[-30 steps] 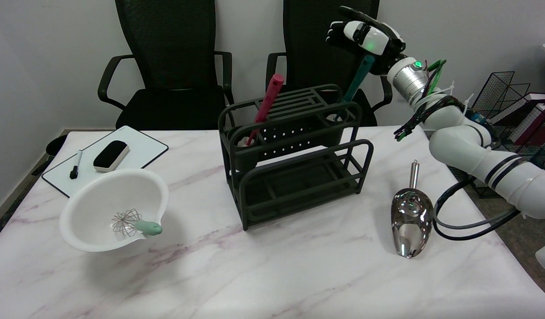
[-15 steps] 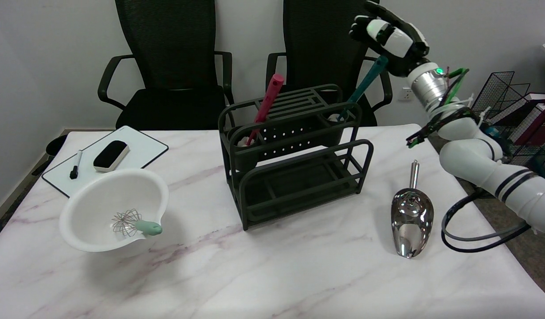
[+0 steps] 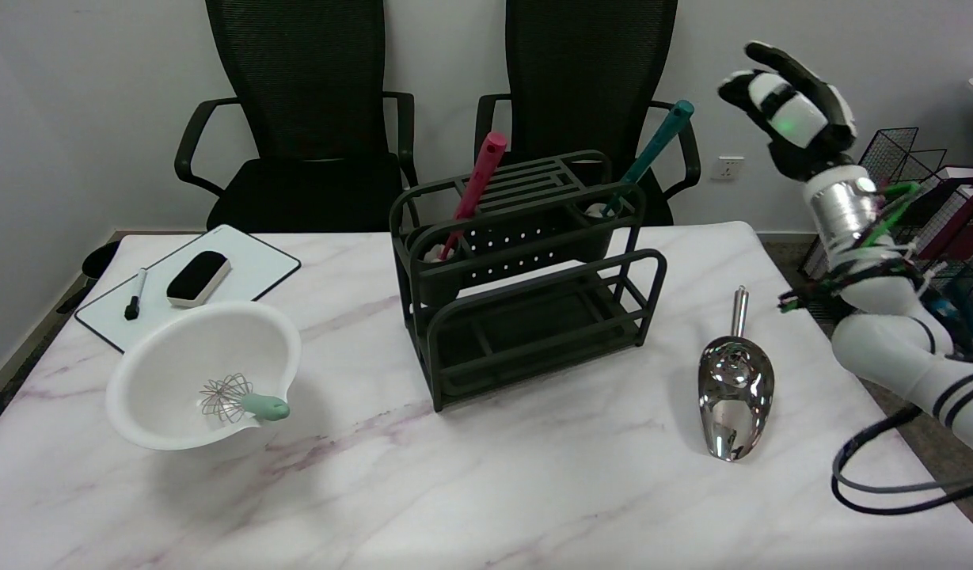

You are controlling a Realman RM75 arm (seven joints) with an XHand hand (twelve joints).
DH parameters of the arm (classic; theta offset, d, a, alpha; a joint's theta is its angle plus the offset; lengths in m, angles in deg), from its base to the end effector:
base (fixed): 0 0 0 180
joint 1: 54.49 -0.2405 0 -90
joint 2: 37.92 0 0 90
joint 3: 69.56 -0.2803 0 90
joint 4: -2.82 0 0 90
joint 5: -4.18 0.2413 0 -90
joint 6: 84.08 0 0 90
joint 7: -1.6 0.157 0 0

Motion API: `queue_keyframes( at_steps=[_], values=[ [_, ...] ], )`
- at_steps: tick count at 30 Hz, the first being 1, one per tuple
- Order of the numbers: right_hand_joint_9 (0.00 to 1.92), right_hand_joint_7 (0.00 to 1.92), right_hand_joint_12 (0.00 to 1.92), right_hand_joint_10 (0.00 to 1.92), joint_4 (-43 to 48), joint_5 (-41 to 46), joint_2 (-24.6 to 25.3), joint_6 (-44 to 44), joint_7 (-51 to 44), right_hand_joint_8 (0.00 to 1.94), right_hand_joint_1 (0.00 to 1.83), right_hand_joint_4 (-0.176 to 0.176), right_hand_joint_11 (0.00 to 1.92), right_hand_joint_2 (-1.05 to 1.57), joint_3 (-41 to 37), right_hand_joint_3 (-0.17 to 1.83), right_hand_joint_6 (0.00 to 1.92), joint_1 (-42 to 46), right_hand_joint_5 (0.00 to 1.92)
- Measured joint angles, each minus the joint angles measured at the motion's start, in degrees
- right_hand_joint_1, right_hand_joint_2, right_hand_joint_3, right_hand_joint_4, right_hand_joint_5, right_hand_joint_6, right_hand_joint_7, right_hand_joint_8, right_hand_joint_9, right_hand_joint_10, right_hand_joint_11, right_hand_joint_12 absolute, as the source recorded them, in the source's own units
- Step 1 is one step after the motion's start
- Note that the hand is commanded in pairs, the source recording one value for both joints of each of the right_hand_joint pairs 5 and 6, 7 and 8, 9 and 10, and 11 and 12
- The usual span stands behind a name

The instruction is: Place the blue sponge bottle brush into the kitchen storage rack.

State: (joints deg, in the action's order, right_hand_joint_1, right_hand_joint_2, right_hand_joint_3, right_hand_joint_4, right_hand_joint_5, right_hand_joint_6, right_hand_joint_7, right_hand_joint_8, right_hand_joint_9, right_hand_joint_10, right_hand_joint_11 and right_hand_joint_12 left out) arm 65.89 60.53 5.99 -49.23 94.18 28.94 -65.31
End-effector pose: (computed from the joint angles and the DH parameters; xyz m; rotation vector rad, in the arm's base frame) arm -0.1920 -0.4029 0.5464 1.1947 -0.8667 1.7055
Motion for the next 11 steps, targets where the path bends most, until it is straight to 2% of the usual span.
queue_keyframes(
  at_steps=[4, 11],
  values=[
    [1.02, 1.10, 0.61, 1.02, -1.78, 0.22, 0.35, 4.37, 0.06, 1.10, 1.02, 0.000, 0.61, 0.74, -2.55, 1.16, 0.69, 3.67, 0.69],
    [1.06, 1.15, 0.63, 1.06, -5.26, 1.35, 1.84, 12.26, 0.07, 1.15, 1.01, 0.000, 0.63, 0.77, -4.92, 1.16, 0.75, 9.63, 0.75]
  ],
)
